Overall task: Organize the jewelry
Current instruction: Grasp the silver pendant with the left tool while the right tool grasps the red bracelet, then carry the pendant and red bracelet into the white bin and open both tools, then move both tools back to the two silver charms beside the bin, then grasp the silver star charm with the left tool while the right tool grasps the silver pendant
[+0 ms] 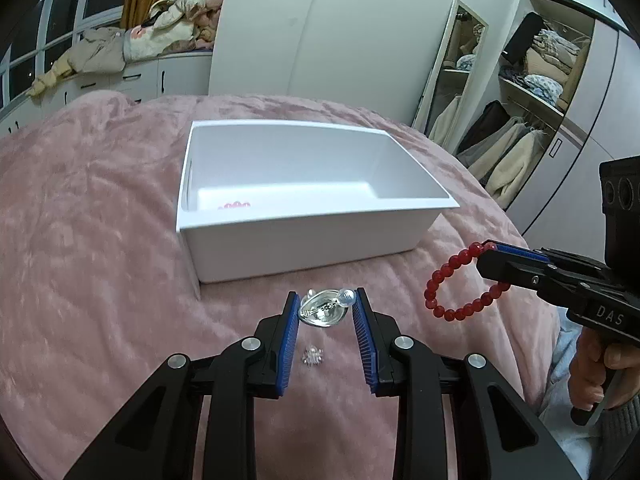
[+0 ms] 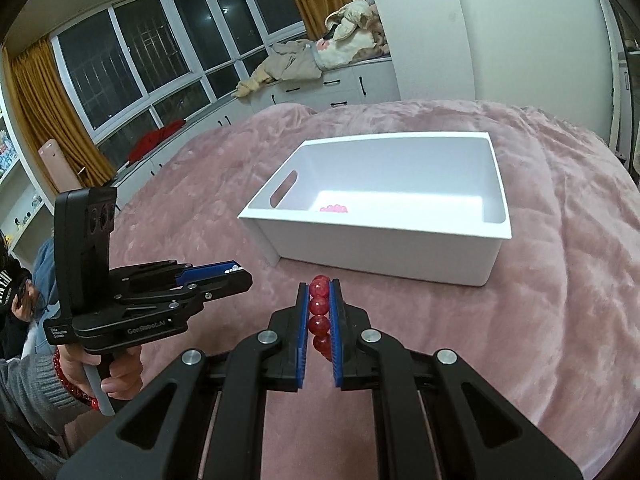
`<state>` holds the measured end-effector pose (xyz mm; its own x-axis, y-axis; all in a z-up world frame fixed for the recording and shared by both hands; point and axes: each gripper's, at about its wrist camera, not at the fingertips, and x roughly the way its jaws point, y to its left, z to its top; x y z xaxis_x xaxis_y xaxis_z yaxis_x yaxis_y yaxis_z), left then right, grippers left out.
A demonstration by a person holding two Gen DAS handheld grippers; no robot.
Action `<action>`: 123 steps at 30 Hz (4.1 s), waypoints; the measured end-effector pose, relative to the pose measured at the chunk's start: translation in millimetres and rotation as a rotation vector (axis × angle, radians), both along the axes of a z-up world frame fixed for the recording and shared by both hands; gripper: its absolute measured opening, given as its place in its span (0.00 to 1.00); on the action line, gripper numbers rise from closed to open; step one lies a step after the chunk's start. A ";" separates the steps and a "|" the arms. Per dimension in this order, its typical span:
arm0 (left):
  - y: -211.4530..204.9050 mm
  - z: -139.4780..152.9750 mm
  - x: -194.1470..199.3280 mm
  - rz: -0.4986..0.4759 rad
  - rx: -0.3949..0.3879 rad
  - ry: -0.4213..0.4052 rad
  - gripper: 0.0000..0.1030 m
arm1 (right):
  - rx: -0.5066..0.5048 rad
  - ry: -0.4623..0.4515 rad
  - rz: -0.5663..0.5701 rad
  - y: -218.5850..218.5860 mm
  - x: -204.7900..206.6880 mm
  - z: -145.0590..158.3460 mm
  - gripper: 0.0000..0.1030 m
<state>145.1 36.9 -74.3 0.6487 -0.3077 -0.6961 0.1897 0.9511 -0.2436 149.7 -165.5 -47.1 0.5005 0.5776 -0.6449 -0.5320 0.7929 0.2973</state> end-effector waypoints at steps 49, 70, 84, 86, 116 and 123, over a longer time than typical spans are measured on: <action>18.2 -8.6 156.6 0.156 0.076 0.132 0.31 | -0.006 0.158 -0.209 8.6 165.3 -22.8 0.10; 6.4 28.6 87.1 0.056 0.013 -0.003 0.94 | 0.117 -0.038 -0.215 -29.1 95.5 37.2 0.95; -3.4 -37.8 -13.1 -0.034 -0.012 0.058 0.93 | 0.076 -0.107 -0.084 4.4 17.0 -4.0 0.95; -6.1 -46.7 -15.4 -0.044 -0.013 0.063 0.93 | 0.073 -0.112 -0.083 10.6 11.8 -18.0 0.94; -37.1 -117.8 18.1 0.018 0.051 0.077 0.32 | -0.043 0.106 0.139 85.1 60.5 -132.6 0.07; -31.9 -121.1 14.7 0.038 0.038 0.079 0.31 | -0.083 0.094 0.158 98.9 65.4 -133.6 0.32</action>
